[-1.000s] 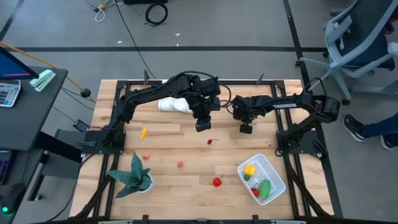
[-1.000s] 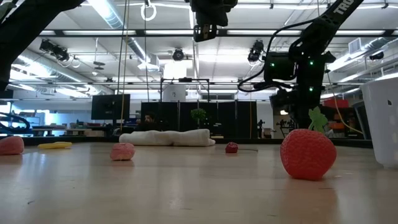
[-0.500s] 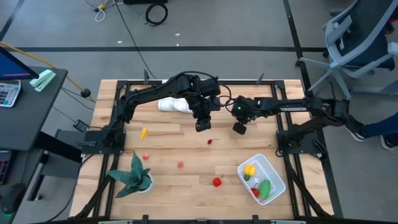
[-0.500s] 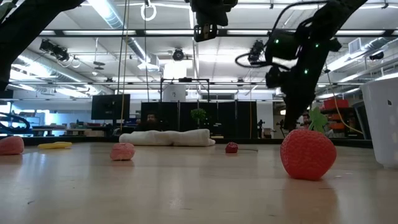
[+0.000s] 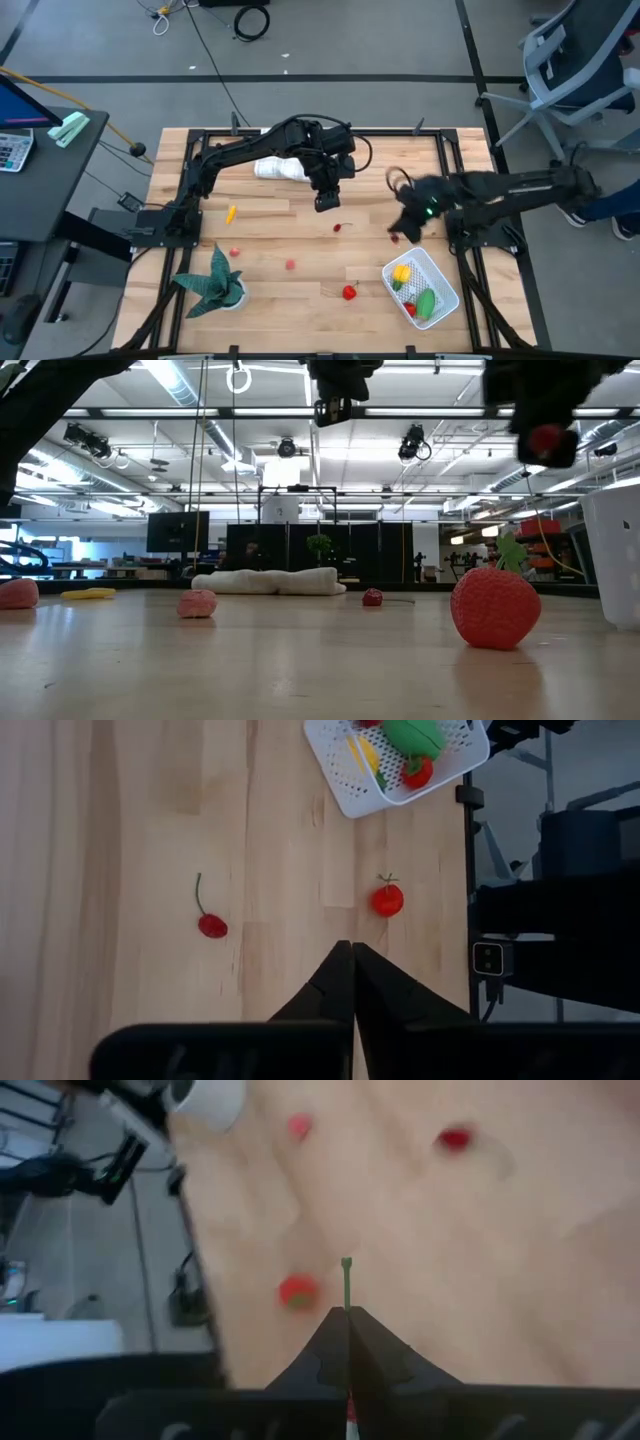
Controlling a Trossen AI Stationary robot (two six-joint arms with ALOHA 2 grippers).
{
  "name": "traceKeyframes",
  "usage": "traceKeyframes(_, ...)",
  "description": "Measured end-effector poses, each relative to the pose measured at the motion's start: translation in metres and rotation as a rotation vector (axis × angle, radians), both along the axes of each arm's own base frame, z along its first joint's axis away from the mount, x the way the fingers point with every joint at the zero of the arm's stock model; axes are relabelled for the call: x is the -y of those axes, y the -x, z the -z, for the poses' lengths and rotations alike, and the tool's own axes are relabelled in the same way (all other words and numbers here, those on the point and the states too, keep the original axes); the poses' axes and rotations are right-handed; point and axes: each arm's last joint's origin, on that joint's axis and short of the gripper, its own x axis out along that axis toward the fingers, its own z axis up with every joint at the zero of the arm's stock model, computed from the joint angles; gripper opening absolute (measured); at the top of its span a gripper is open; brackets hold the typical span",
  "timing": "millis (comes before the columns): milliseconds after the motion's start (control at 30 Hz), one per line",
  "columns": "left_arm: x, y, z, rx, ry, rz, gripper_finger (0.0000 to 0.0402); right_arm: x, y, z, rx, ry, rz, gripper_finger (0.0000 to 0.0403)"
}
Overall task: Pick and placing Produce into tupperware
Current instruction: Put the top red cherry into the white bin
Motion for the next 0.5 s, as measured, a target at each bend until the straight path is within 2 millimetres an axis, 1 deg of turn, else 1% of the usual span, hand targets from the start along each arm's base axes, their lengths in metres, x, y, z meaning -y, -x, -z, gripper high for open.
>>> traceKeyframes(100, 0.003, -0.002, -0.001, 0.023, -0.005, 0.009, 0.0006, -0.028, 0.013, -0.002, -0.052, -0.059, 0.025, 0.0)
traceKeyframes(233, 0.007, -0.006, -0.002, 0.057, -0.012, 0.021, 0.0019, -0.061, 0.021, 0.001, -0.111, -0.113, 0.031, 0.0)
traceKeyframes(300, 0.008, -0.007, -0.003, 0.076, -0.014, 0.024, 0.0026, -0.076, 0.022, 0.007, -0.166, -0.128, 0.017, 0.0)
traceKeyframes(400, 0.008, -0.011, -0.005, 0.118, -0.022, 0.025, 0.003, -0.096, 0.023, 0.021, -0.257, -0.097, -0.034, 0.0)
traceKeyframes(500, 0.008, -0.014, -0.008, 0.161, -0.029, 0.025, 0.0026, -0.108, 0.023, 0.037, -0.373, -0.045, -0.039, 0.0)
